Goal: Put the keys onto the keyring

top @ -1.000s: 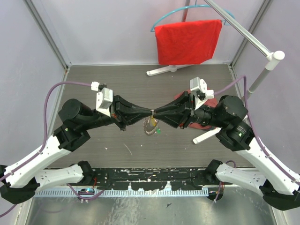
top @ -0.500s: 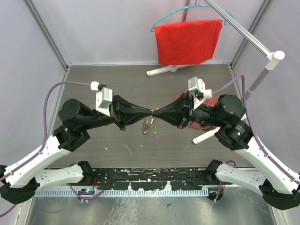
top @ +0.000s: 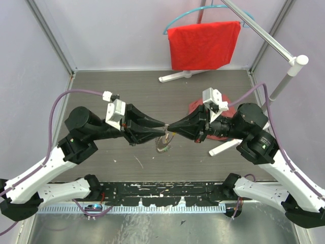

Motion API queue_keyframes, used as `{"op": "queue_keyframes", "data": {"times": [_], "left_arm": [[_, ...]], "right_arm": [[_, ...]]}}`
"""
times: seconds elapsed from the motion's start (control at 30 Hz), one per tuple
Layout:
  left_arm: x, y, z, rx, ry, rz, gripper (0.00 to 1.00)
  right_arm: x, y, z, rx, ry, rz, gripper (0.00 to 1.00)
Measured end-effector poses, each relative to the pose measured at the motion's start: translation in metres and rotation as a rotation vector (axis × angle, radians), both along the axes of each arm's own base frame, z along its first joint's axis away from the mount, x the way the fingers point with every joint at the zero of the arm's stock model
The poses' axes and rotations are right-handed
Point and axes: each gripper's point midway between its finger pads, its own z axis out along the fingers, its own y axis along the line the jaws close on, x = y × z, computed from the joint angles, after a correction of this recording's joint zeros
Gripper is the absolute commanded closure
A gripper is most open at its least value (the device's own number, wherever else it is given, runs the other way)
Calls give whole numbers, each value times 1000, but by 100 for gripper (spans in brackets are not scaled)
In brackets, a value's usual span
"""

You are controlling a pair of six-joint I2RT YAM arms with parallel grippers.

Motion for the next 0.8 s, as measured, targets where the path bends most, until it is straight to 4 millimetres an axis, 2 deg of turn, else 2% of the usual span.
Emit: {"op": "queue_keyframes", "data": {"times": [0.13, 0.37, 0.6, 0.8], "left_arm": [[1, -1, -7, 56, 4, 2, 60], [4, 1, -4, 167, -31, 20, 55], [7, 2, -14, 260, -40, 24, 55], [14, -10, -38, 352, 1, 3, 57]], "right_arm": [[-2, -4, -2, -44, -14, -5, 99], [-5, -12, -3, -142, -56, -6, 99], [-2, -12, -32, -269, -12, 3, 99], [1, -11, -49, -344, 19, 13, 99]]}}
